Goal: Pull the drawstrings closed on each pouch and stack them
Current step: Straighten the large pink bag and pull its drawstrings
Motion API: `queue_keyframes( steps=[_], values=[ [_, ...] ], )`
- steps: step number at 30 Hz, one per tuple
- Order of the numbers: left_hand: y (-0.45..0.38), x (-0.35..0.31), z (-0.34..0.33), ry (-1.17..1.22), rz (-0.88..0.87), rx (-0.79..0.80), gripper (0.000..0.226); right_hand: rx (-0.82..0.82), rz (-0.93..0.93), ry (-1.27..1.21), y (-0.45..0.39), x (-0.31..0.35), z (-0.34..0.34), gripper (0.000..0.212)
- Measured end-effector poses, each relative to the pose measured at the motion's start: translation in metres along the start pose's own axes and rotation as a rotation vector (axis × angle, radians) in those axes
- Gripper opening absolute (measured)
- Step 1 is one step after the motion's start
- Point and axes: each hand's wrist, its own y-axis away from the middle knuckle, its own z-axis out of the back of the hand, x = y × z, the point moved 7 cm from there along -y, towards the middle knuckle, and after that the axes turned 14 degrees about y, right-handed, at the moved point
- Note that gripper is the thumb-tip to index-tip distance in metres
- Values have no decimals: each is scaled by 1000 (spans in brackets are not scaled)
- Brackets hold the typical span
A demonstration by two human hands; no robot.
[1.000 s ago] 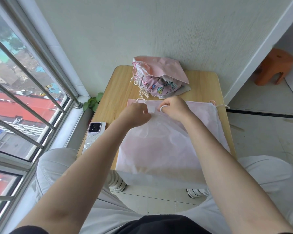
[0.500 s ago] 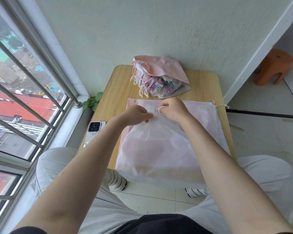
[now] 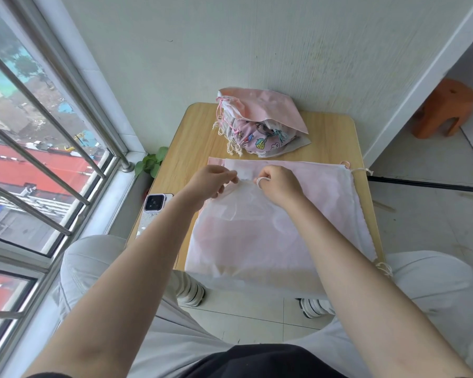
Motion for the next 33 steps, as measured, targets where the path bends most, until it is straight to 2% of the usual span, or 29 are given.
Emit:
queue_keyframes(
  steps=[5, 8, 12, 14, 16, 20, 23, 25, 26, 28, 30, 33],
  values=[
    [2, -7, -7, 273, -10, 150, 22, -8, 22, 39, 2, 10, -1, 17],
    [2, -8, -13, 319, 0, 204, 20, -31, 17, 37, 2, 11, 0, 17],
    [0, -7, -11, 228, 17, 31, 13, -13, 61, 6, 1, 18, -2, 13],
    [-2, -6, -9, 163, 20, -66, 19, 32, 94, -45, 0, 22, -1, 23],
    [-5, -7, -8, 74, 6, -119, 27, 97, 70, -184, 1, 22, 3, 36],
    [-6, -10, -18, -54, 53, 21, 25, 240, -34, -527, 1, 21, 13, 16],
    [-2, -10, -28, -171, 27, 149, 18, 239, -100, -649, -5, 23, 26, 15],
    [-2, -9, -30, -179, -24, 143, 19, 225, -96, -797, -12, 30, 35, 6],
    [-1, -9, -29, -147, -26, 124, 20, 218, -78, -911, -15, 33, 38, 7],
    [-3, -9, -27, -56, -3, 104, 24, 173, -22, -1070, -23, 33, 40, 32],
    [-4, -9, -25, 33, 40, 127, 29, 92, 25, -886, -22, 30, 39, 44],
    [-5, -6, -25, 121, 117, 166, 33, 7, 58, -455, -12, 24, 29, 43]
  ],
)
